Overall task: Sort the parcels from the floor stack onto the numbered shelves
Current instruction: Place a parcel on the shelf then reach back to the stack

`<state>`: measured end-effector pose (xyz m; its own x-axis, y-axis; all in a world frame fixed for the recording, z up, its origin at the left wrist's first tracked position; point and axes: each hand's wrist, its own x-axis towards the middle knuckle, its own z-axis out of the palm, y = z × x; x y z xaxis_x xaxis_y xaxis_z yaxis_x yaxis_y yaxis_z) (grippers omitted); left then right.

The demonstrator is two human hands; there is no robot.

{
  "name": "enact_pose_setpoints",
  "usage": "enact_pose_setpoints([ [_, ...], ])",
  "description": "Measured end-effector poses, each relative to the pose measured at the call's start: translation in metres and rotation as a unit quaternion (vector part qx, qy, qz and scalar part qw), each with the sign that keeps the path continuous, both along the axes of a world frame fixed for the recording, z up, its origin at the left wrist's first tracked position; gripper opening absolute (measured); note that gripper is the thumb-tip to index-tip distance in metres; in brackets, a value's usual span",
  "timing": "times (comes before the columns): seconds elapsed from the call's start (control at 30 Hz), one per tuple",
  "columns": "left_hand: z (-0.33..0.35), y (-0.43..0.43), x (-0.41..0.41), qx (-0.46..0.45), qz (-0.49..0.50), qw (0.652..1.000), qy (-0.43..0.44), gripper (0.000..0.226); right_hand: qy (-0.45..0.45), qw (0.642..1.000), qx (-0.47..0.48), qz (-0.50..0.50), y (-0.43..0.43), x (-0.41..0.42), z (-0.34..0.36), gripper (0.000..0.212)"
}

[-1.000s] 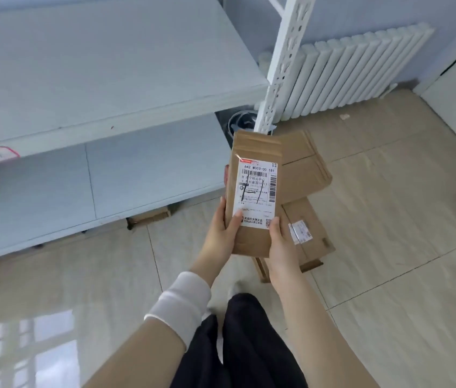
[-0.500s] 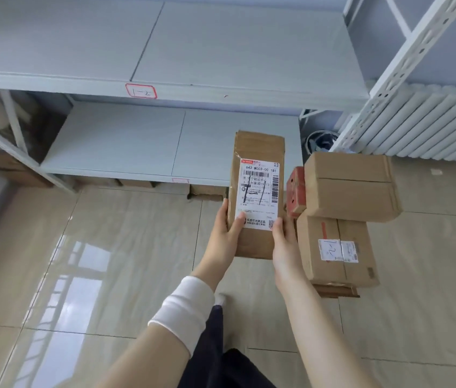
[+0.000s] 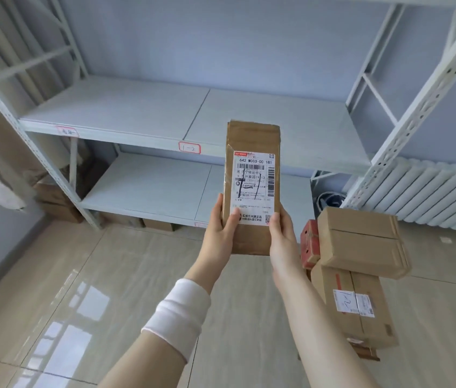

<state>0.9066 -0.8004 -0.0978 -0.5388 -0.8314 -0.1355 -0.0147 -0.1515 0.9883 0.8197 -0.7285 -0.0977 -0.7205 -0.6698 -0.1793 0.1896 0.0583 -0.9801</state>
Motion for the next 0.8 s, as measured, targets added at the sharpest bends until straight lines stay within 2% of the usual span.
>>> enact_pose_setpoints([
  [0.43, 0.105, -0.067, 0.066, -0.116, 0.003, 0.988, 0.103, 0.047, 0.058, 0.99, -0.129, 0.021, -0.071, 0.063, 0.1, 0.042],
  [0.53, 0.127, -0.081, 0.068, -0.137, 0.007, 0.983, 0.122, 0.041, 0.079, 0.985, -0.15, 0.022, -0.087, 0.064, 0.121, 0.04],
  [0.8, 0.185, -0.123, 0.044, -0.192, 0.013, 0.967, 0.168, 0.049, 0.139, 0.966, -0.216, 0.018, -0.126, 0.039, 0.181, 0.038],
])
